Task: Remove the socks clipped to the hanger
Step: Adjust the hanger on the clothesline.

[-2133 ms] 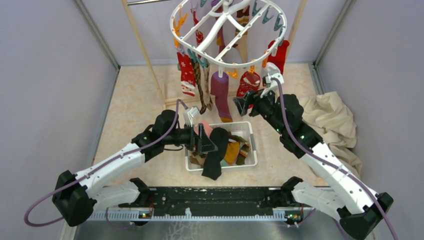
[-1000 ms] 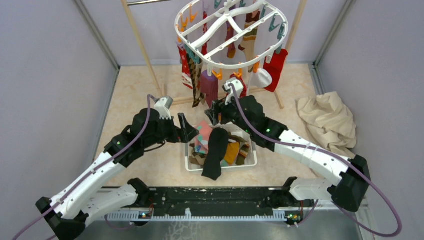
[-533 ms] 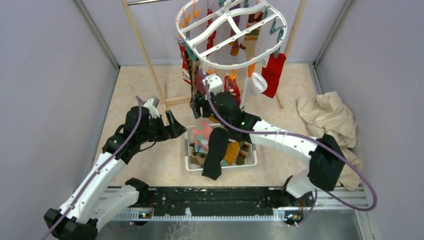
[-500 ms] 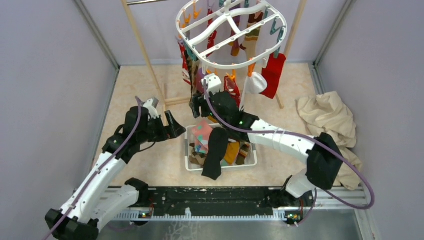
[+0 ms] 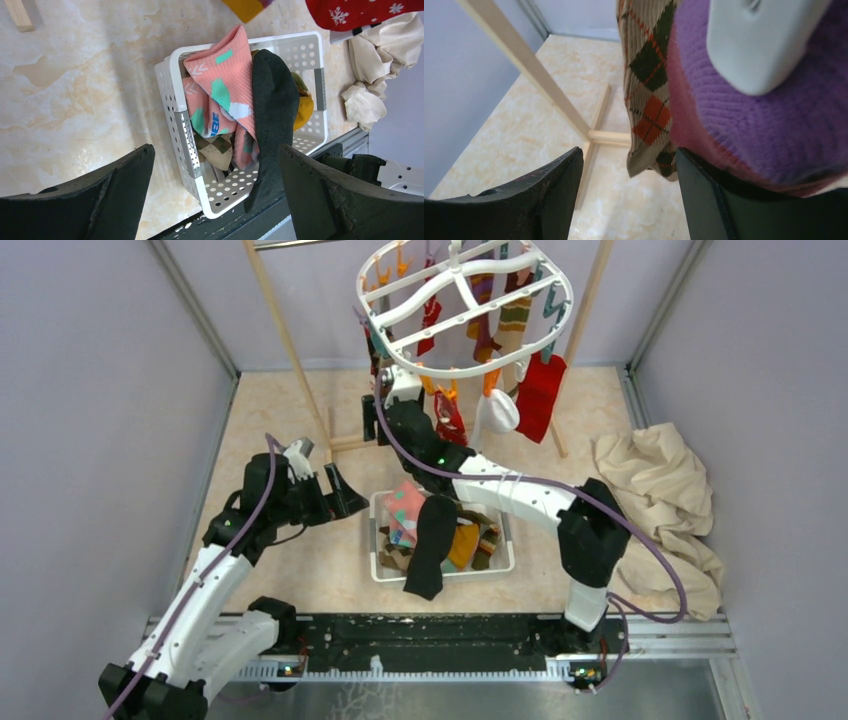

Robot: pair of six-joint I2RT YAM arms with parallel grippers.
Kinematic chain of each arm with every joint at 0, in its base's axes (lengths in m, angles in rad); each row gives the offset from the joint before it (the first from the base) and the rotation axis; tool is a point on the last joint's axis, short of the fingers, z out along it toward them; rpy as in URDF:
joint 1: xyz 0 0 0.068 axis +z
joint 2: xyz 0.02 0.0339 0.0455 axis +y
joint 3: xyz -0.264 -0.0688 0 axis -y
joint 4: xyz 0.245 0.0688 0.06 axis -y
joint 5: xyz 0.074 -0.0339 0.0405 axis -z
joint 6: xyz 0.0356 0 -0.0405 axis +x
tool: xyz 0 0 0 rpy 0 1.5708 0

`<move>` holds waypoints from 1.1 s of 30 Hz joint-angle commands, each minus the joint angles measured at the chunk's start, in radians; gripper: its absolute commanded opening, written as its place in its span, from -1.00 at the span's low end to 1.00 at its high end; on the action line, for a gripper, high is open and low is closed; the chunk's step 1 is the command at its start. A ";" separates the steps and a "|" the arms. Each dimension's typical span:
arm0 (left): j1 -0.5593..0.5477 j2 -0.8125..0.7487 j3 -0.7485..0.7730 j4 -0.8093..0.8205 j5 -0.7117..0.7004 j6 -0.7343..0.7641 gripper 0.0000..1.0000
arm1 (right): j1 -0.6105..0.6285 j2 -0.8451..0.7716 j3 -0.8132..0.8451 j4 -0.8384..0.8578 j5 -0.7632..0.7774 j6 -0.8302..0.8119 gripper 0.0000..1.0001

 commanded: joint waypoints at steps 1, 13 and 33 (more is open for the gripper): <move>0.013 -0.019 0.007 -0.007 0.031 0.022 0.97 | 0.008 0.076 0.148 -0.022 0.131 0.021 0.40; 0.022 -0.040 0.008 -0.014 0.050 0.035 0.97 | -0.011 0.184 0.259 -0.133 0.146 0.066 -0.06; 0.025 -0.044 0.021 -0.003 0.077 0.024 0.97 | -0.088 -0.121 -0.086 -0.071 0.110 0.052 -1.00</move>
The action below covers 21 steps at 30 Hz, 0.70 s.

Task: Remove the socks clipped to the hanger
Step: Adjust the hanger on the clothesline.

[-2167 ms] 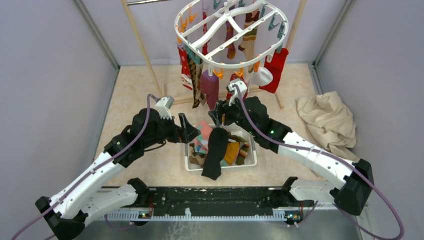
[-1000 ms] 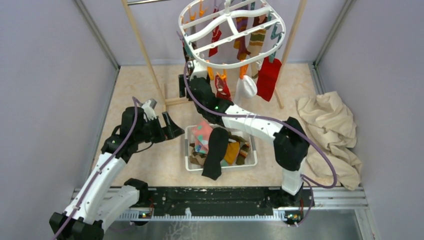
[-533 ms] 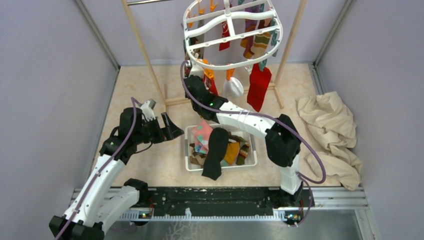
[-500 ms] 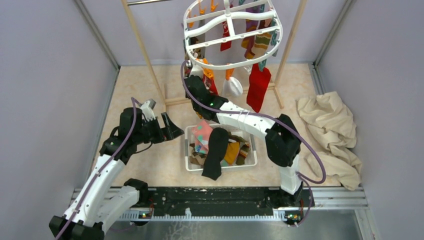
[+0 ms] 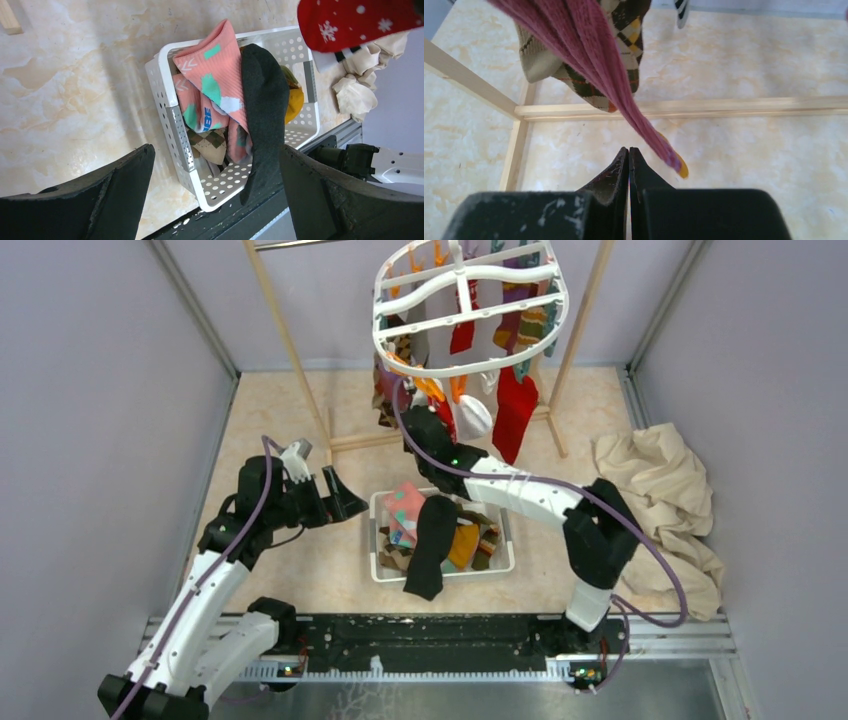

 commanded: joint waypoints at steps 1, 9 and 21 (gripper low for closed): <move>0.007 -0.003 0.022 0.011 0.027 0.000 0.97 | -0.031 -0.174 -0.071 0.075 -0.009 -0.013 -1.00; 0.007 0.015 0.039 0.021 0.037 0.004 0.97 | -0.093 -0.298 -0.191 0.108 -0.034 -0.046 -0.81; 0.007 0.078 0.050 0.118 0.124 -0.016 0.97 | -0.247 -0.489 -0.319 0.081 -0.152 -0.030 -0.77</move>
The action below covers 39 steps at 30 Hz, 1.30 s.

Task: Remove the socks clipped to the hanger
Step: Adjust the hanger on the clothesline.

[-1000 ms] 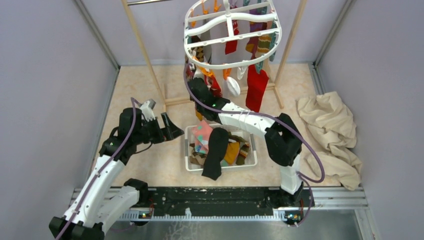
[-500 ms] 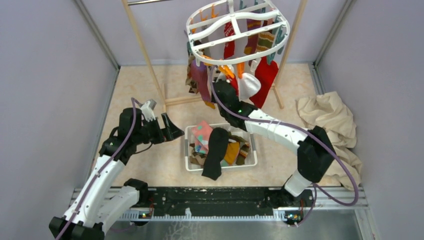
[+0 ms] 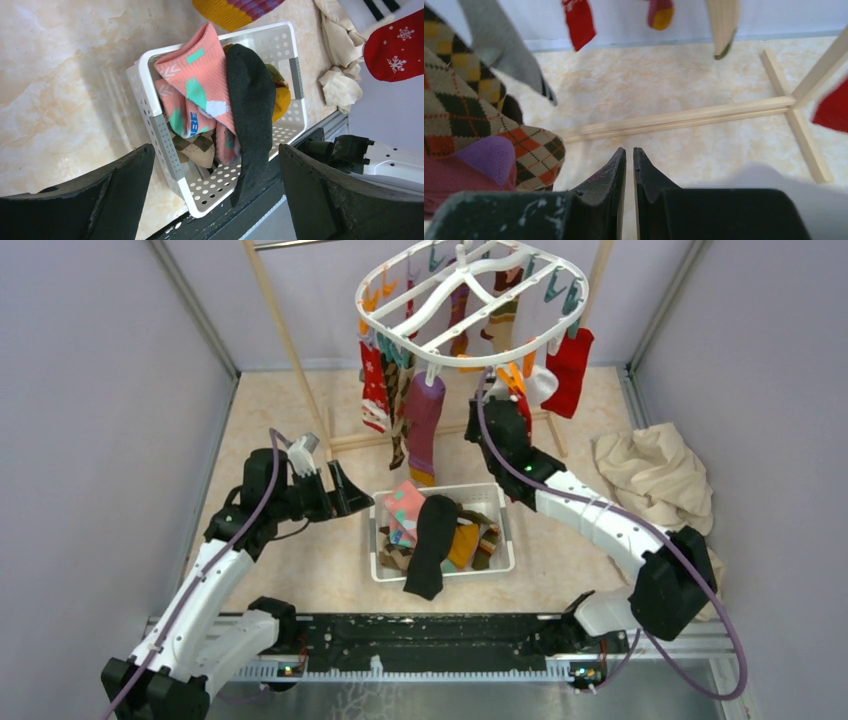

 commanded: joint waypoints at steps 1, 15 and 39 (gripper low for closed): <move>0.006 0.028 0.045 0.073 0.069 -0.013 0.97 | -0.072 -0.091 -0.016 0.026 -0.067 0.009 -0.77; -0.081 0.125 0.071 0.167 0.055 -0.037 0.97 | -0.312 -0.139 -0.036 -0.017 -0.286 0.011 -0.72; -0.254 0.389 0.239 0.272 -0.114 0.024 0.97 | -0.553 -0.146 -0.026 -0.058 -0.684 0.052 -0.43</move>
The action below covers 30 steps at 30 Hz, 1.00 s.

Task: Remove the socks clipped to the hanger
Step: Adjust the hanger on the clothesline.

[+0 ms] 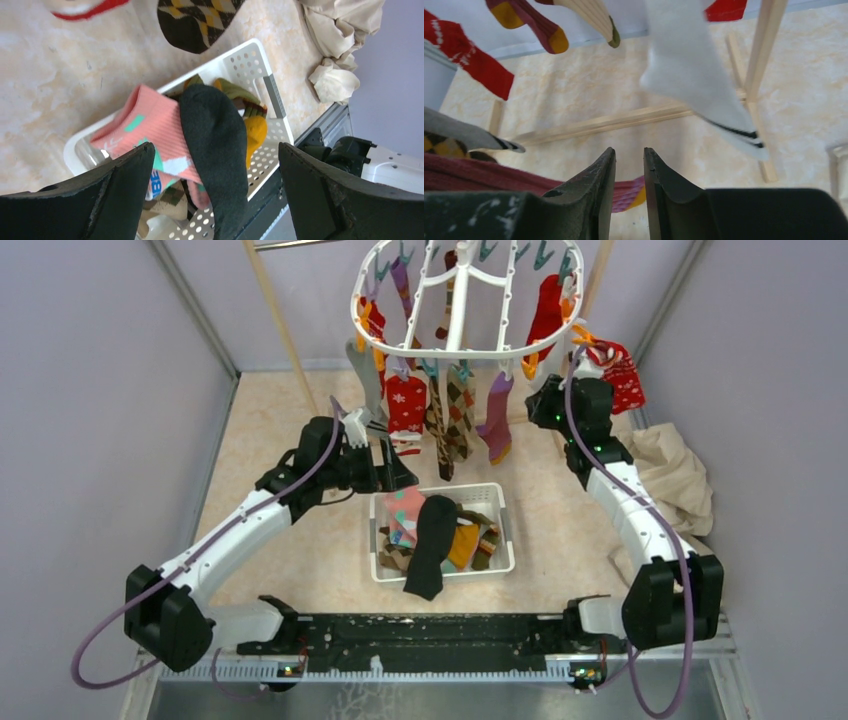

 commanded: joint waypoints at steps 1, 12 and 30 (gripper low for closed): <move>-0.010 0.053 0.087 0.042 -0.036 0.057 0.97 | -0.001 -0.089 -0.001 0.021 -0.121 0.030 -0.40; -0.010 0.168 0.226 0.038 -0.084 0.139 0.97 | 0.240 -0.377 -0.108 -0.115 -0.061 0.000 0.07; -0.010 0.180 0.227 0.022 -0.112 0.185 0.97 | 0.602 -0.092 0.024 0.075 0.203 -0.087 0.16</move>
